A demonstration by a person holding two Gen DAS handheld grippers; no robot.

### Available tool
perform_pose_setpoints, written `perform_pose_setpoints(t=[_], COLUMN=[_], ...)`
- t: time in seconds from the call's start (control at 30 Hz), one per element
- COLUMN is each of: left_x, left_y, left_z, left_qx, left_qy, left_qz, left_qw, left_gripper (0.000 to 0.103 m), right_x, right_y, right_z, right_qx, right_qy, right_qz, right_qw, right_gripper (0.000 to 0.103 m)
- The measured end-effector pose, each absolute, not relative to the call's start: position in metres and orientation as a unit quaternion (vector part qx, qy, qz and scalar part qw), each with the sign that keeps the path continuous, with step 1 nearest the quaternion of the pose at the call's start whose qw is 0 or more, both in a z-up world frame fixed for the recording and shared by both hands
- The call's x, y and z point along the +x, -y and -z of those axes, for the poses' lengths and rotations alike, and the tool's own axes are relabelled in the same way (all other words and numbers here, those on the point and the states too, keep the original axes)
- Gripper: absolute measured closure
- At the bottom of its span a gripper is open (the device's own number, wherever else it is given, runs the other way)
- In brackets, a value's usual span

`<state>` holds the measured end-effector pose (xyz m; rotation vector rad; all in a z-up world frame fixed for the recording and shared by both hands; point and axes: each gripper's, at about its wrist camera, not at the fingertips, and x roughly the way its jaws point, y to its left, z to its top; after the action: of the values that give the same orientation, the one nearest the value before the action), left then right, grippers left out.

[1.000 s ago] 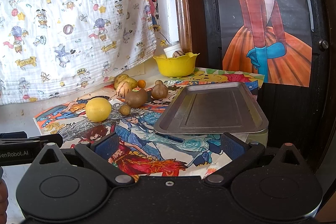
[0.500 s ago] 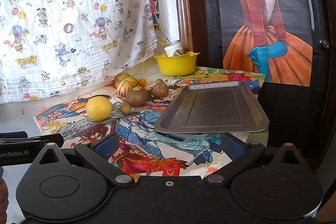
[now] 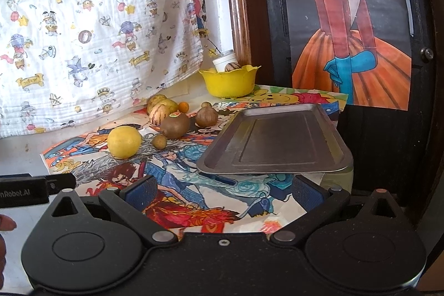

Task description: Organize fruits

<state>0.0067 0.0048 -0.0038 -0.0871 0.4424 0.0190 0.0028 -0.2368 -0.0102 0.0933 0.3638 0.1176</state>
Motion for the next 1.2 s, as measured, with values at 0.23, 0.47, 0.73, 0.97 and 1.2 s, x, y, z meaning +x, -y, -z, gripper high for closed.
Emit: perform_pose_setpoints(t=[0.23,0.47,0.73,0.97,1.2], left_x=[0.020,0.042,0.077,0.117,0.148], left_y=[-0.015,-0.020,-0.016,-0.013,-0.013], left_z=[-0.005,-0.016,-0.025,-0.023,-0.011], left_qx=[-0.052,-0.046,-0.010,0.035,0.044], left_qy=[-0.224,-0.227,-0.229,-0.245,-0.260], left_qz=[-0.011,-0.002,0.015,0.046,0.053], left_qw=[0.973,0.973,0.973,0.968,0.963], left_gripper=[0.000,0.000,0.000,0.000,0.004], right_x=[0.014,0.033,0.076,0.133,0.186], right_y=[0.249,0.262,0.267,0.262,0.247], right_z=[0.006,-0.002,-0.017,-0.030,-0.030], right_qx=[0.017,-0.009,-0.054,-0.095,-0.115], right_qy=[-0.179,-0.185,-0.208,-0.234,-0.256], right_qz=[-0.070,-0.098,-0.167,-0.237,-0.294], right_qw=[0.981,0.978,0.962,0.938,0.914], right_gripper=[0.000,0.000,0.000,0.001,0.011])
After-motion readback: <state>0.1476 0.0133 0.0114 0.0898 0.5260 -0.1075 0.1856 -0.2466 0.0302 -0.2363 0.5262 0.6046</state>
